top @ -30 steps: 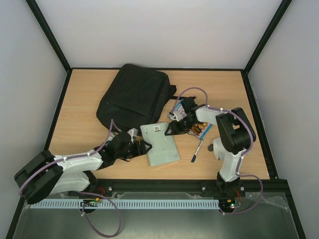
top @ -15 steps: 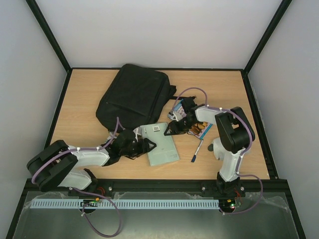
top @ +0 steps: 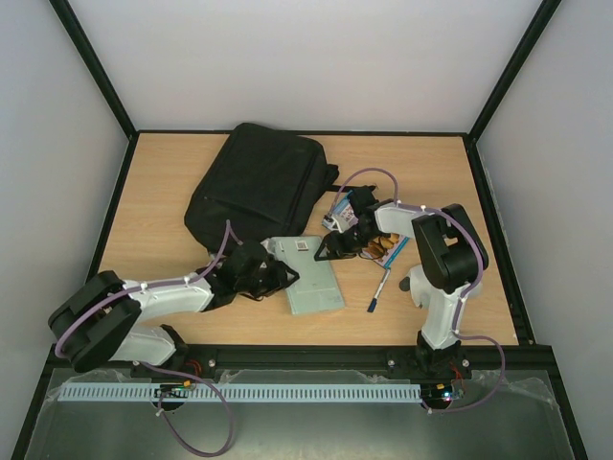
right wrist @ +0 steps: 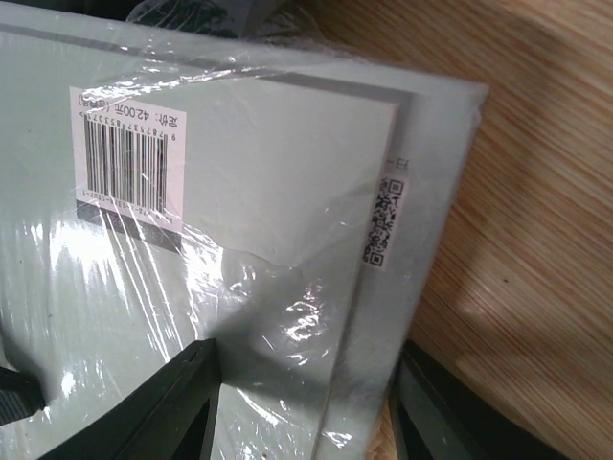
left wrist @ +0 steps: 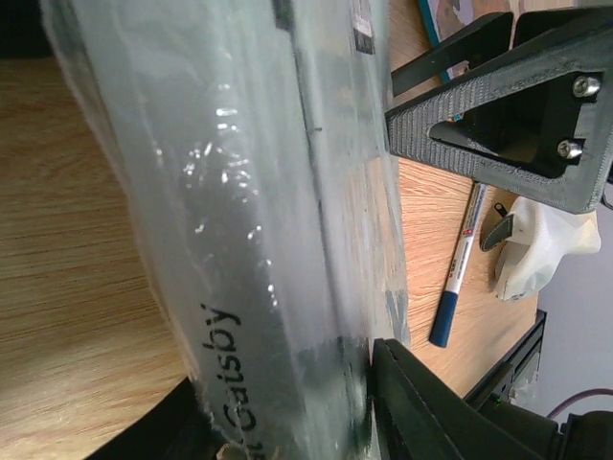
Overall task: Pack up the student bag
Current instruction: Pick up the book from the center of the board.
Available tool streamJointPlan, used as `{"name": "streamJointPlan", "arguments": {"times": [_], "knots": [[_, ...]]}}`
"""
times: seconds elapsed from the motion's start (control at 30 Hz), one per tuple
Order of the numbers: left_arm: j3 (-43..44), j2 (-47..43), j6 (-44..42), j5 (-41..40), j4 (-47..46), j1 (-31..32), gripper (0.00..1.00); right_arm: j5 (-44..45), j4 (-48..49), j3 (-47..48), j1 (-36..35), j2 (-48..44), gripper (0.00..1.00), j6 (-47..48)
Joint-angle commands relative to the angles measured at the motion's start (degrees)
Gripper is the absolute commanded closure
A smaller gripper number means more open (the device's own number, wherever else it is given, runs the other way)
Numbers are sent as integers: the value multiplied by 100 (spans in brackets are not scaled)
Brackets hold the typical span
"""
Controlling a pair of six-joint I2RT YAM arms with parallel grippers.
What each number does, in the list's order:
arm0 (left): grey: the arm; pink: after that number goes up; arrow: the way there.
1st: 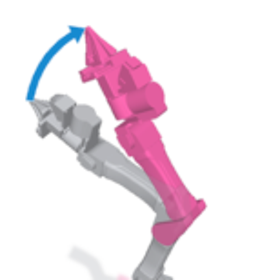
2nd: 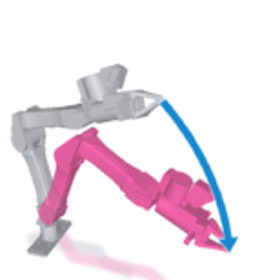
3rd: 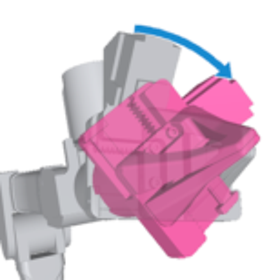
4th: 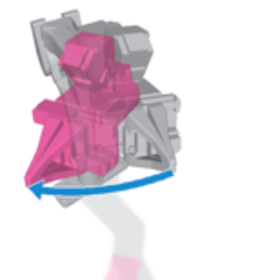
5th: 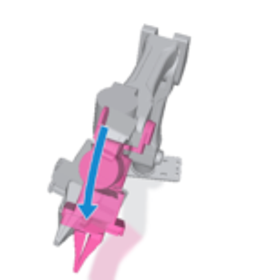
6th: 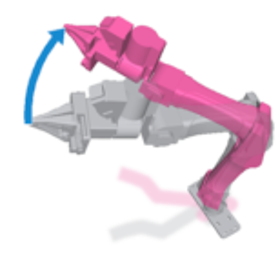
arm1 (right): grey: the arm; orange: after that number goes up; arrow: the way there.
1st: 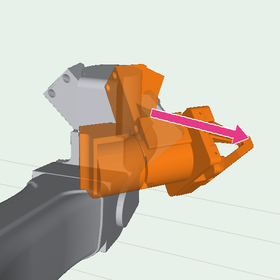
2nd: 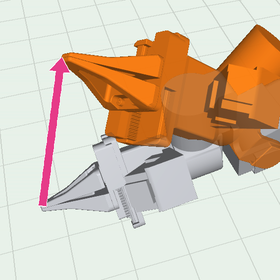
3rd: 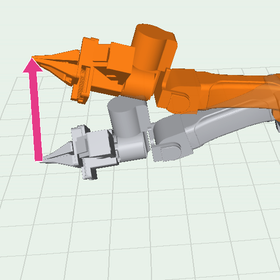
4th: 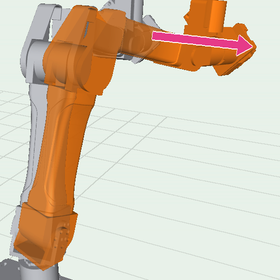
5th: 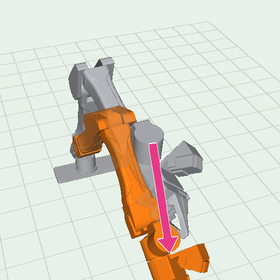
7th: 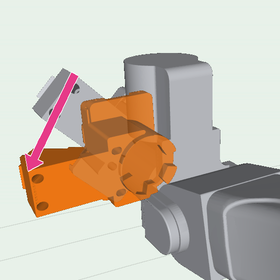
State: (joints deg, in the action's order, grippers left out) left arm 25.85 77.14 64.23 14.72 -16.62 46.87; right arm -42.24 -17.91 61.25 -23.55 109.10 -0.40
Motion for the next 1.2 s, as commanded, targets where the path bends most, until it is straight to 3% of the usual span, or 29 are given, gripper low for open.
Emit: {"name": "streamJointPlan", "arguments": {"times": [0.0,0.3,0.5,0.7,0.97,1.17], "knots": [[296,-288,26,-93,-53,27,67,242,-432,-57,-81,182,51,122],[395,-410,32,-62,228,23,98,226,-513,-20,-73,-22,49,206],[899,-1034,-568,-300,1368,5,98,88,-726,108,215,-585,43,262],[1940,-1455,-1512,-492,2760,-286,98,-99,-664,183,990,-1939,35,191],[3146,-1160,-2609,286,2727,-890,98,20,-1187,365,1039,-3313,7,472],[3442,-1110,-2931,892,2389,-1099,98,358,-1171,388,1078,-4192,4,173]]}}
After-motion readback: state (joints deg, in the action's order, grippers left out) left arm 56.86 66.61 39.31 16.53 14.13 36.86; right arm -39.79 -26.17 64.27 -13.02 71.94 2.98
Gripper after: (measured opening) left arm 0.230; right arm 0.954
